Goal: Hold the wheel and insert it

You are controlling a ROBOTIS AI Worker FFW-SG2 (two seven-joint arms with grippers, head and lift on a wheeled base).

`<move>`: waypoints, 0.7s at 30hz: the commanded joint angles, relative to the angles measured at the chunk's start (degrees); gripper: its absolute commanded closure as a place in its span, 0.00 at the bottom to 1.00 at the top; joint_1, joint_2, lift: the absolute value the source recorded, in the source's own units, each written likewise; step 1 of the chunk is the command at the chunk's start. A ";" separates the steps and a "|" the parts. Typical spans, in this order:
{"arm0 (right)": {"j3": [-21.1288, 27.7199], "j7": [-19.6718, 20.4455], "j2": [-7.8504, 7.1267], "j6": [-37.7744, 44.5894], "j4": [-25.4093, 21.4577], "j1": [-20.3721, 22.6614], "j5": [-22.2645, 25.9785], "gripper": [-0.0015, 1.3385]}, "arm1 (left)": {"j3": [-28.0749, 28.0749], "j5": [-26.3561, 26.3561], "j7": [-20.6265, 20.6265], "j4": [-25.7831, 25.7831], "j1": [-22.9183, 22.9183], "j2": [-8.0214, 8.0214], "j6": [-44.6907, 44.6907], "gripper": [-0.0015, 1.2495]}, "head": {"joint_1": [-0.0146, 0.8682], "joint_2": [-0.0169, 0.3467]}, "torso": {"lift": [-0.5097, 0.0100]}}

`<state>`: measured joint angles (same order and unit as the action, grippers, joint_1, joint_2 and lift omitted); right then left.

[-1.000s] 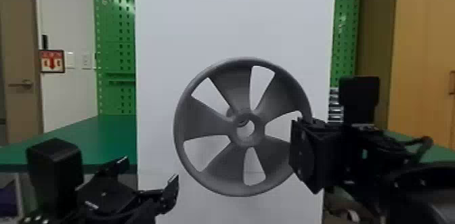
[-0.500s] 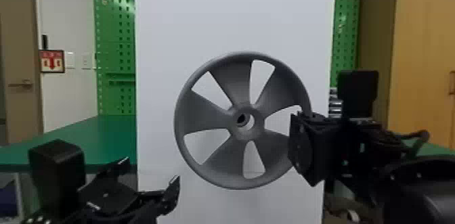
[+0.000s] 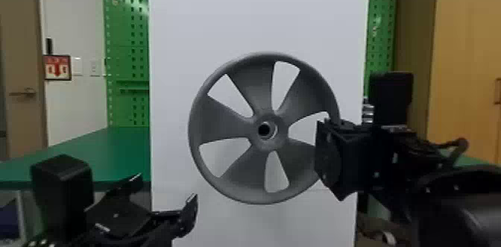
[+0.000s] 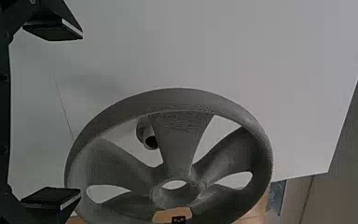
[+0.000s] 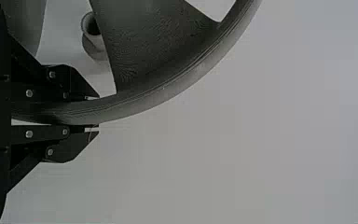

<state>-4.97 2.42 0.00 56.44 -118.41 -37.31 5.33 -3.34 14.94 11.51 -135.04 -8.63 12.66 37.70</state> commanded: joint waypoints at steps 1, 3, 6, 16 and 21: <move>-0.39 0.04 0.05 -0.11 0.37 -0.22 0.12 0.91 | 0.00 0.00 0.00 0.04 0.01 0.00 -0.09 0.08 | 0.13 0.09 | 0.13; -0.48 0.04 0.05 -0.19 0.46 -0.31 0.12 0.91 | 0.00 0.00 0.00 0.04 0.01 0.00 -0.09 0.08 | 0.13 0.09 | 0.13; -0.48 0.13 0.05 -0.19 0.55 -0.31 0.12 0.91 | 0.00 0.00 0.00 0.04 0.01 0.00 -0.09 0.08 | 0.13 0.09 | 0.13; -0.48 0.22 0.05 -0.37 0.72 -0.48 0.12 0.91 | 0.00 0.09 0.00 0.04 0.01 0.00 -0.09 0.08 | 0.13 0.09 | 0.13; -0.48 0.40 0.05 -0.46 0.90 -0.48 0.12 0.91 | 0.00 0.00 0.00 0.13 0.01 0.00 -0.09 0.08 | 0.13 0.09 | 0.13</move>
<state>-5.46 2.74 0.00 56.06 -117.68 -37.78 5.45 -3.34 14.95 11.51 -135.00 -8.61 12.66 37.62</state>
